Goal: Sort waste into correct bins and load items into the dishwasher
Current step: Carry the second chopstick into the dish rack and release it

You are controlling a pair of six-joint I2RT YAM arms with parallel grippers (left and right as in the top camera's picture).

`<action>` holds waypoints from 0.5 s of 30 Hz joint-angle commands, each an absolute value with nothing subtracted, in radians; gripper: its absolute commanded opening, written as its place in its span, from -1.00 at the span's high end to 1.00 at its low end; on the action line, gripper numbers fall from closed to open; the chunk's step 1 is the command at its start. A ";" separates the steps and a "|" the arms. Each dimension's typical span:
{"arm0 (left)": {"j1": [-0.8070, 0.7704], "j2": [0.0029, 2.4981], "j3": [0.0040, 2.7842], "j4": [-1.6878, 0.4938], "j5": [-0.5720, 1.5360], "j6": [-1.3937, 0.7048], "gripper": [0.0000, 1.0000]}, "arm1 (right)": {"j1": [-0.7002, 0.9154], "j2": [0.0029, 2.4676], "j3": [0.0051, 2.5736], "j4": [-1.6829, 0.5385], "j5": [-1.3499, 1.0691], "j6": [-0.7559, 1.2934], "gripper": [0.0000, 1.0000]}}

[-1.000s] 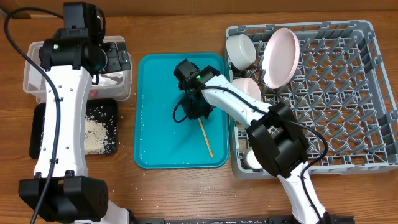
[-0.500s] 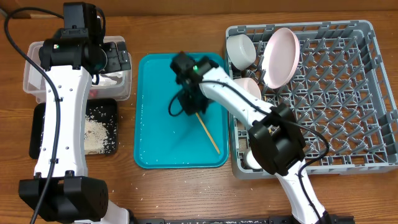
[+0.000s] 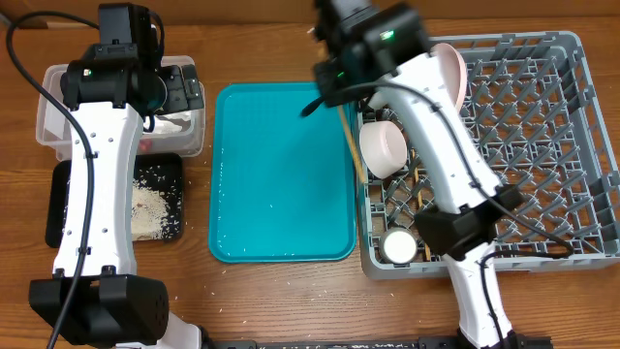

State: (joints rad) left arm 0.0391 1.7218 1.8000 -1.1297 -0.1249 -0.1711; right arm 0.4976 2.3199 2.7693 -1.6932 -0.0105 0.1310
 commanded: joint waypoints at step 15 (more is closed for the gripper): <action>0.032 1.730 1.820 -1.126 -0.134 -0.157 -1.00 | 0.314 2.001 2.172 -1.681 0.116 0.180 0.92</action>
State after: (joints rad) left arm 0.0391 1.7218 1.8000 -1.1294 -0.1249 -0.1711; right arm 0.3515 1.9869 2.2959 -1.6951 0.0895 0.1596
